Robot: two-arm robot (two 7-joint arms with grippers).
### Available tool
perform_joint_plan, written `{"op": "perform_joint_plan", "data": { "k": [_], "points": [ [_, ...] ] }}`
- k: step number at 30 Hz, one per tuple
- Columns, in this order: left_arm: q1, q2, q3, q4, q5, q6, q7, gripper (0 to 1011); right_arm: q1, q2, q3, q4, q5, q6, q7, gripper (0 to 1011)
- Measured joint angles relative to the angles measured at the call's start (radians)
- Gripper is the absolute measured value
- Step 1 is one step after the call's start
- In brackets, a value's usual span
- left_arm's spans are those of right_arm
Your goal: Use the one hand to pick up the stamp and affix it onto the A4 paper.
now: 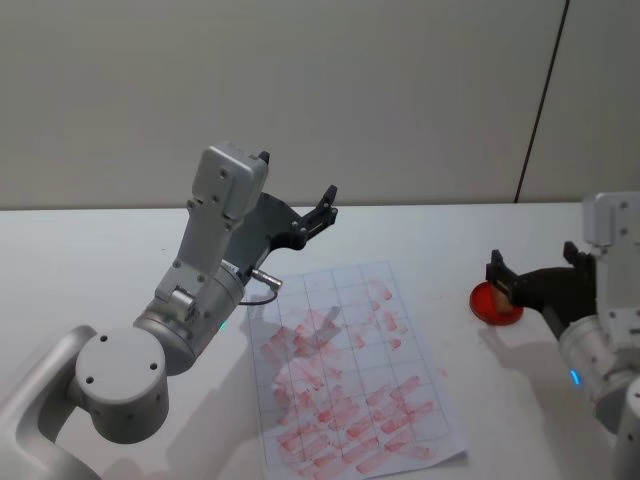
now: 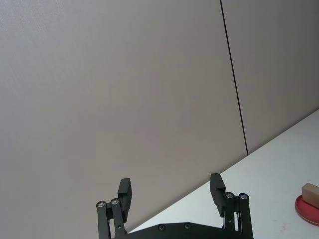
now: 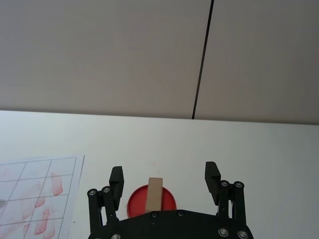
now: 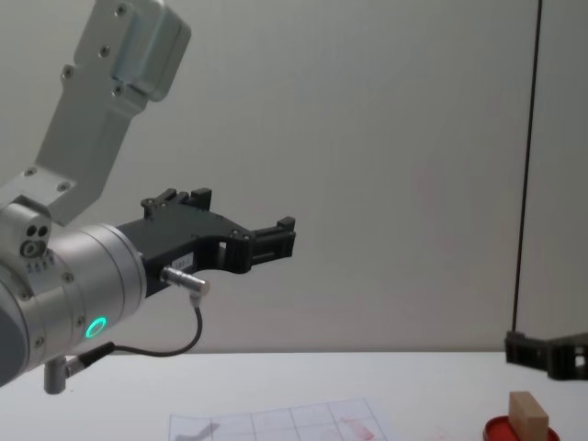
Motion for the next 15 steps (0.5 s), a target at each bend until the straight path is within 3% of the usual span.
{"op": "perform_joint_plan", "data": {
  "k": [15],
  "points": [
    [0.000,0.000,0.000,0.000,0.000,0.000,0.000,1001,0.064,-0.068,-0.014,0.106,-0.039,0.093,-0.026,1001]
  ]
}}
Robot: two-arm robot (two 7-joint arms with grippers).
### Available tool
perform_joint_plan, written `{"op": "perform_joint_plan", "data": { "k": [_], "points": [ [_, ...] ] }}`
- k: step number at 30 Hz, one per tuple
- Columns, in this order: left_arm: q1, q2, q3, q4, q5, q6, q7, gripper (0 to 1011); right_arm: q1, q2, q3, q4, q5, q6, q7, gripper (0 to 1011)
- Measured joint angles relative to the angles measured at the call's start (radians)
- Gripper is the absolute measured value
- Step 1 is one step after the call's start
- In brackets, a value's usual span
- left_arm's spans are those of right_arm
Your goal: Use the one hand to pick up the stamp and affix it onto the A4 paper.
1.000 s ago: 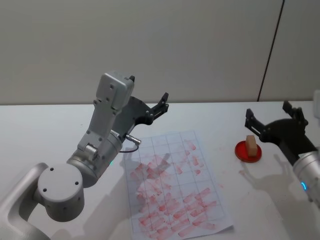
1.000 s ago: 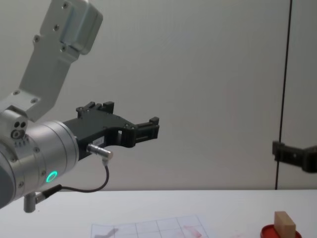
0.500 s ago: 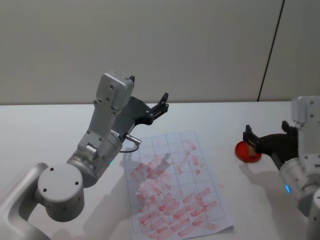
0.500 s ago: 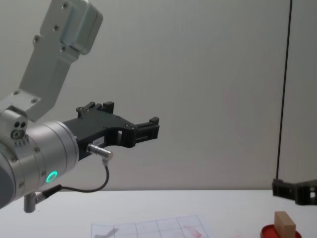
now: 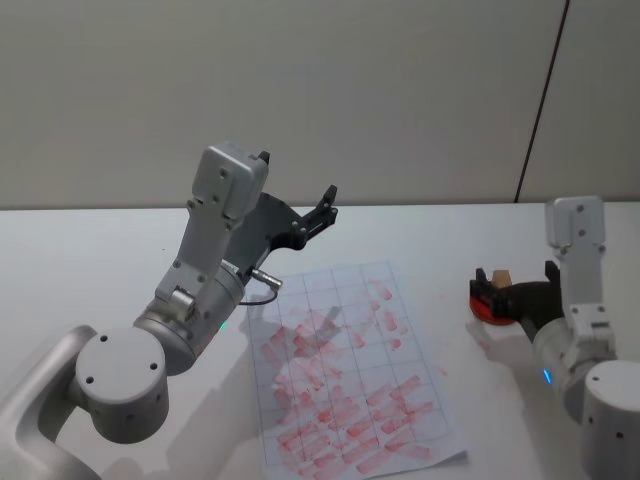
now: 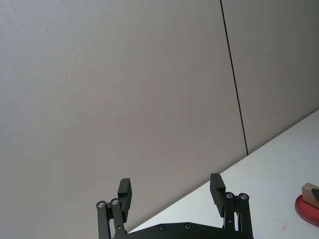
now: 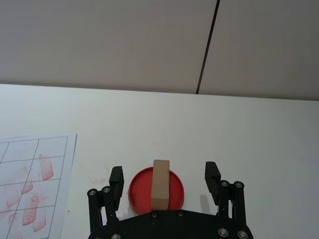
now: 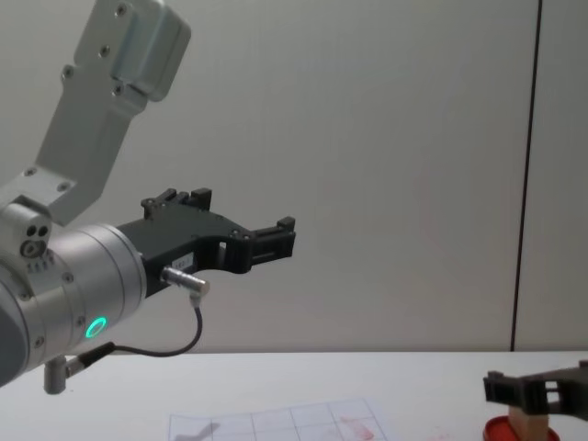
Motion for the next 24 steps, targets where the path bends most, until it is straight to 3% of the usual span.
{"op": "perform_joint_plan", "data": {
  "k": [15,22,24],
  "points": [
    [0.000,0.000,0.000,0.000,0.000,0.000,0.000,1001,0.024,-0.029,0.001,0.047,-0.013,0.049,-0.007,976],
    [0.000,0.000,0.000,0.000,0.000,0.000,0.000,1001,0.036,-0.039,0.003,0.067,-0.021,0.058,-0.002,808],
    [0.000,0.000,0.000,0.000,0.000,0.000,0.000,1001,0.040,-0.043,0.005,0.076,-0.024,0.061,-0.002,717]
  ]
}}
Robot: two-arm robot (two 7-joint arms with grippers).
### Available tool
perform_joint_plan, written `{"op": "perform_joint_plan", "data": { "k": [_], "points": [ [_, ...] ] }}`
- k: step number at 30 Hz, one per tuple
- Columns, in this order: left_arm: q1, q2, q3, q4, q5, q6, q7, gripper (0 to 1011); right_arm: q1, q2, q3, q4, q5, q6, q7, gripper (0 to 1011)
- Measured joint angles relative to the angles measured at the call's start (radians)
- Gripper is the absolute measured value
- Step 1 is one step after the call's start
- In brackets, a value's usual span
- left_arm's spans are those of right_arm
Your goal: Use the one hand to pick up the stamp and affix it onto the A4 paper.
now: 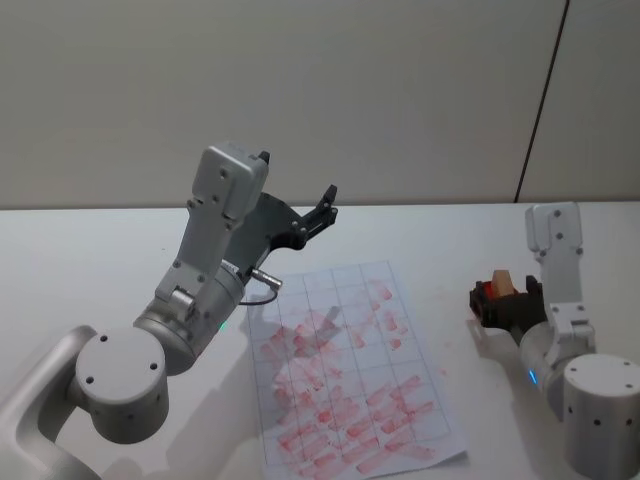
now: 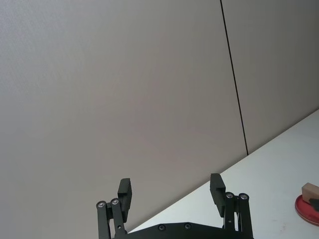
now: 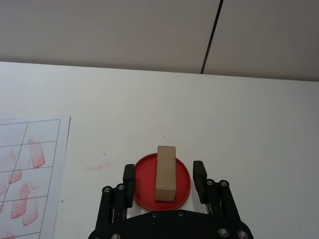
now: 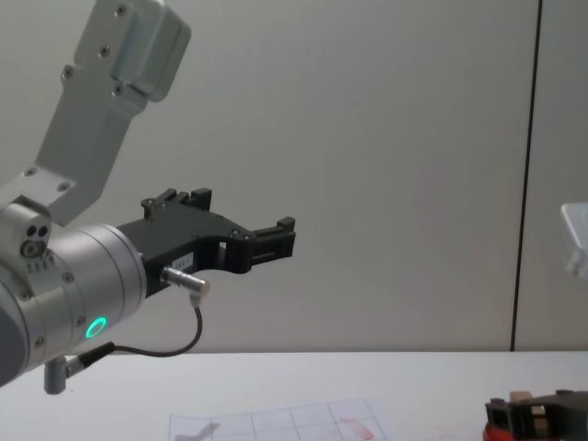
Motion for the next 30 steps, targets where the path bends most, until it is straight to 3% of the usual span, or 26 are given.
{"op": "perform_joint_plan", "data": {
  "k": [8,14,18,30],
  "points": [
    [0.000,0.000,0.000,0.000,0.000,0.000,0.000,1001,0.006,-0.007,0.003,0.011,-0.006,0.007,0.000,503],
    [0.000,0.000,0.000,0.000,0.000,0.000,0.000,1001,0.010,-0.012,0.007,0.018,-0.011,0.016,-0.002,276],
    [0.000,0.000,0.000,0.000,0.000,0.000,0.000,1002,0.011,-0.014,0.009,0.021,-0.011,0.021,-0.005,214],
    [0.000,0.000,0.000,0.000,0.000,0.000,0.000,1001,0.011,-0.021,0.022,0.030,0.001,0.044,-0.014,214]
  ]
}}
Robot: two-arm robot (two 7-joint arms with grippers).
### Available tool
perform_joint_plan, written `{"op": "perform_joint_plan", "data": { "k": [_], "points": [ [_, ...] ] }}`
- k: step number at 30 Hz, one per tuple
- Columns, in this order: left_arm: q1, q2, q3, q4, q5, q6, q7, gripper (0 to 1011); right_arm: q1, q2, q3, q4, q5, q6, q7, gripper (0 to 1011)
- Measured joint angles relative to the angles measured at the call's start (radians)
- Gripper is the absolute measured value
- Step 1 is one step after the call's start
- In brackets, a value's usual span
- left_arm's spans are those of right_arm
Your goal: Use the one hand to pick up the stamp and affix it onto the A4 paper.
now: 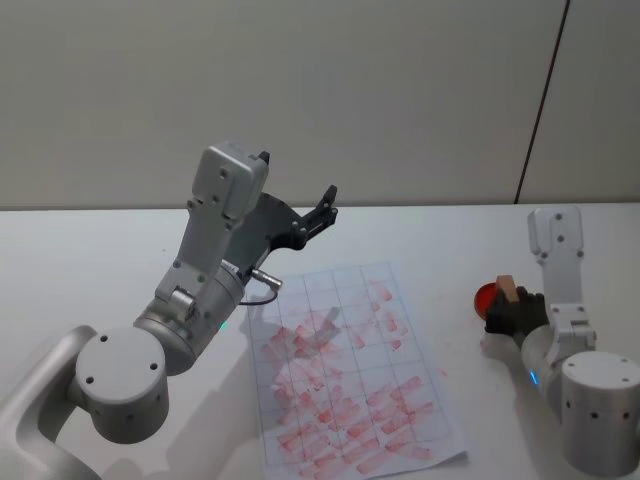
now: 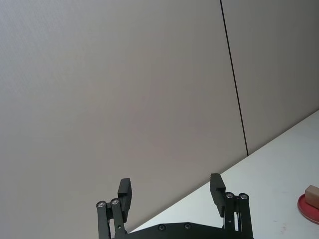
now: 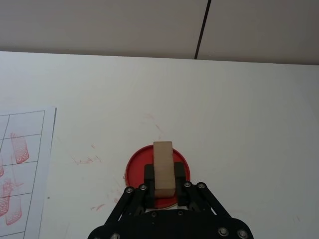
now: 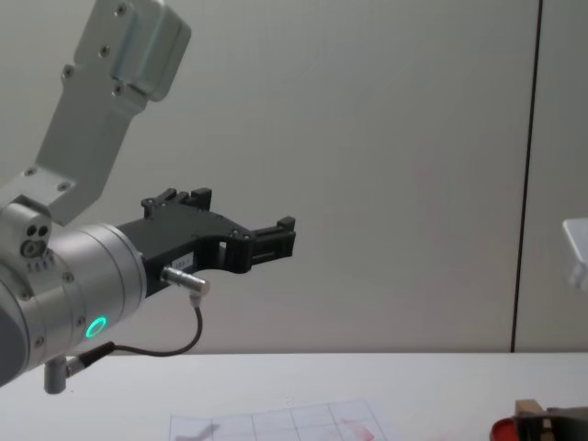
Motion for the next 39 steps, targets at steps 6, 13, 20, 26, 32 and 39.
{"op": "perform_joint_plan", "data": {
  "k": [6,13,20,26,32,39],
  "points": [
    [0.000,0.000,0.000,0.000,0.000,0.000,0.000,1001,0.001,-0.004,0.007,0.004,0.012,0.009,-0.001,214],
    [0.000,0.000,0.000,0.000,0.000,0.000,0.000,1001,0.001,-0.007,0.012,0.003,0.014,0.011,0.001,214],
    [0.000,0.000,0.000,0.000,0.000,0.000,0.000,1001,-0.007,-0.009,0.009,-0.035,-0.001,0.002,0.015,214],
    [0.000,0.000,0.000,0.000,0.000,0.000,0.000,1001,-0.015,-0.013,-0.003,-0.097,-0.025,-0.011,0.042,214],
    [0.000,0.000,0.000,0.000,0.000,0.000,0.000,1001,-0.019,-0.024,-0.021,-0.152,-0.047,-0.014,0.079,214],
    [0.000,0.000,0.000,0.000,0.000,0.000,0.000,1001,-0.017,-0.049,-0.052,-0.187,-0.072,0.014,0.131,214]
  ]
}}
